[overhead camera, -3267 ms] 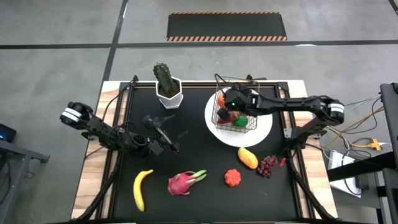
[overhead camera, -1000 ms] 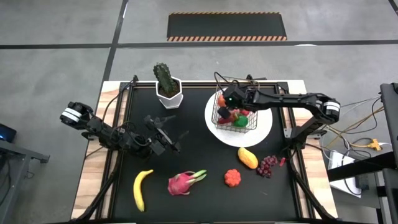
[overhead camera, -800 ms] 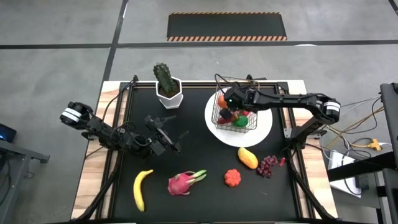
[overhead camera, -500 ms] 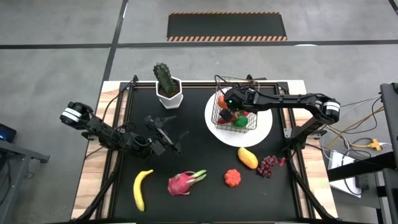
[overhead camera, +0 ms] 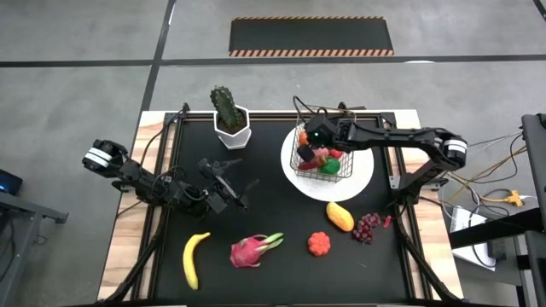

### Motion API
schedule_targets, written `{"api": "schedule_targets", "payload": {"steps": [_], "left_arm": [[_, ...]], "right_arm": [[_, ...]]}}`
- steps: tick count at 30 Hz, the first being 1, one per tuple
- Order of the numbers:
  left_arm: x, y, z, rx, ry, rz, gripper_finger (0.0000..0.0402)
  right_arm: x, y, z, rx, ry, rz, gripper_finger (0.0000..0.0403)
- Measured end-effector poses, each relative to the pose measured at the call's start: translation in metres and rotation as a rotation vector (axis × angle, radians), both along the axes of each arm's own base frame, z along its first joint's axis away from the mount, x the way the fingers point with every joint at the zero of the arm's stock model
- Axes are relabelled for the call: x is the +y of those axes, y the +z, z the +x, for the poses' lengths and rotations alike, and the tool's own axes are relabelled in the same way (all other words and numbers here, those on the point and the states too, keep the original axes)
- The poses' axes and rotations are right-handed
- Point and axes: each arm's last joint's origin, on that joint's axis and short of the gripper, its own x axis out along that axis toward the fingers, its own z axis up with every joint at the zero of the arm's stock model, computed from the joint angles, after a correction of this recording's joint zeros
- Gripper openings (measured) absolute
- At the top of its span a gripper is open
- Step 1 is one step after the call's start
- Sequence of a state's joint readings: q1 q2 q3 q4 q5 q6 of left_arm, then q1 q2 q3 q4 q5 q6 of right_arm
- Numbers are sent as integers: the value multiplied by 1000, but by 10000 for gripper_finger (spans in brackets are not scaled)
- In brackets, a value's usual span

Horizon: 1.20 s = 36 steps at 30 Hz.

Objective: Build produce basket
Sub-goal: Put the orange into the wire basket, then put the yellow mango into the wire basket

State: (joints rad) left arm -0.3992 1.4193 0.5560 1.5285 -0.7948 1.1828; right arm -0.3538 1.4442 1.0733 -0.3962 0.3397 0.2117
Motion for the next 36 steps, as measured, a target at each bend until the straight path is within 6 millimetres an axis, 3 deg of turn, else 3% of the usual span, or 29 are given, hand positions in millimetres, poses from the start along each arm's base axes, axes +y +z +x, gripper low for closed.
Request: {"api": "schedule_targets", "payload": {"steps": [7,14,17,20,28,36], "left_arm": [[0,0,0,1,0,0,357],[0,0,0,2,0,1,357],[0,0,0,2,0,0,357],[0,0,0,2,0,1,357],[0,0,0,-14,-17,-29,357],[0,0,0,-17,-19,-34,357]], "right_arm": [[1,-11,-2,81,-4,34,9],[2,-8,-5,88,-9,41,8],[3,2,-8,96,-2,38,9],[10,27,-12,60,8,30,9],[74,72,-36,-62,238,135,9],[144,74,-60,-96,283,408,30]]}}
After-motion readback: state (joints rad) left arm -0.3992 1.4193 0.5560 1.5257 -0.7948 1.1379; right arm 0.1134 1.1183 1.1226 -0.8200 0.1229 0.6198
